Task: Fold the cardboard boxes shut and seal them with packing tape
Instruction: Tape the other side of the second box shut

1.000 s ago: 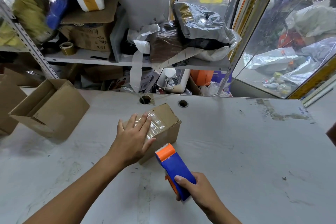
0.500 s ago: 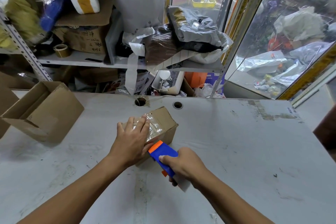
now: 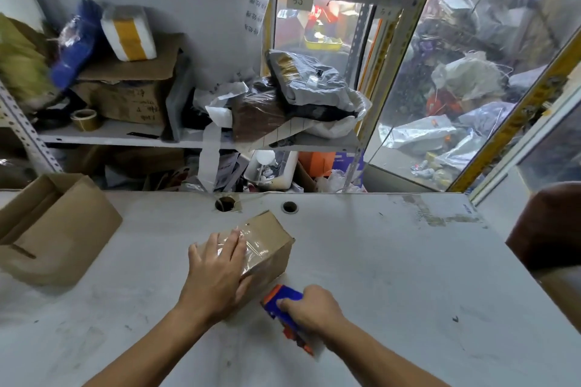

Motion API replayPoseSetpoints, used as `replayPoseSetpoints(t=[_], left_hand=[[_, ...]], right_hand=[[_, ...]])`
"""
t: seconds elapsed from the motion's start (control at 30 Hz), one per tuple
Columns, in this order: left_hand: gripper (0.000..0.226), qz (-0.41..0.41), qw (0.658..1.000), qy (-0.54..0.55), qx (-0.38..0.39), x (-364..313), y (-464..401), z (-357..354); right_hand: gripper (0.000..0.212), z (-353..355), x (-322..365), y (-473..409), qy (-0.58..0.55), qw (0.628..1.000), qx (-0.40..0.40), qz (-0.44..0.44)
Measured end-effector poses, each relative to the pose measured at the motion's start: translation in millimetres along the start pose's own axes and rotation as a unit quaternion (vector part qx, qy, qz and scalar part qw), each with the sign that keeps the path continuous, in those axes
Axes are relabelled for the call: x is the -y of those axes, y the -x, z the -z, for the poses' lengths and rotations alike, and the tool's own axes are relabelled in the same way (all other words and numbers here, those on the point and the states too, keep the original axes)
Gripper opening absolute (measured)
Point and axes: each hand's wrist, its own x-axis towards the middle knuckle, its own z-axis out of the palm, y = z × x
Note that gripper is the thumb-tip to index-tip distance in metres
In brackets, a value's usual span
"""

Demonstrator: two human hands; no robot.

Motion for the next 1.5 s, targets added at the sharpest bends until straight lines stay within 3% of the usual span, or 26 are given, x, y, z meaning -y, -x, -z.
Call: replayPoseSetpoints(t=[0.23, 0.43, 0.57, 0.7, 0.8, 0.9, 1.27, 1.5], left_hand=[[0.088, 0.046, 0.996, -0.002, 0.075, -19, -14, -3], [0.097, 0.049, 0.997, 0.013, 0.052, -24, -8, -7], [0.089, 0.052, 0.997, 0.027, 0.051, -20, -10, -11], [0.082, 0.037, 0.999, 0.024, 0.032, -16, -12, -11], [0.078, 0.047, 0.998, 0.036, 0.026, -14, -17, -2], [0.068, 0.070, 0.996, 0.059, 0.008, -11, -30, 19], [0.064, 0.099, 0.988, 0.105, 0.047, -21, -70, 2], [0.061, 0.105, 0.988, 0.103, 0.038, -22, -70, 5]], right_hand=[[0.036, -2, -28, -43, 0.212, 0.958, -0.164, 0.103], [0.043, -19, -46, -72, 0.166, 0.963, -0.186, 0.098], [0.040, -27, -48, -84, 0.115, 0.967, -0.192, 0.118], [0.066, -22, -37, -95, 0.077, 0.978, -0.161, 0.107], [0.044, -5, -25, -84, 0.197, 0.945, -0.176, 0.191], [0.039, 27, -3, -83, 0.289, 0.916, -0.207, 0.187], [0.021, 104, 69, -44, 0.227, 0.873, -0.285, 0.323], [0.020, 99, 65, -49, 0.225, 0.882, -0.260, 0.321]])
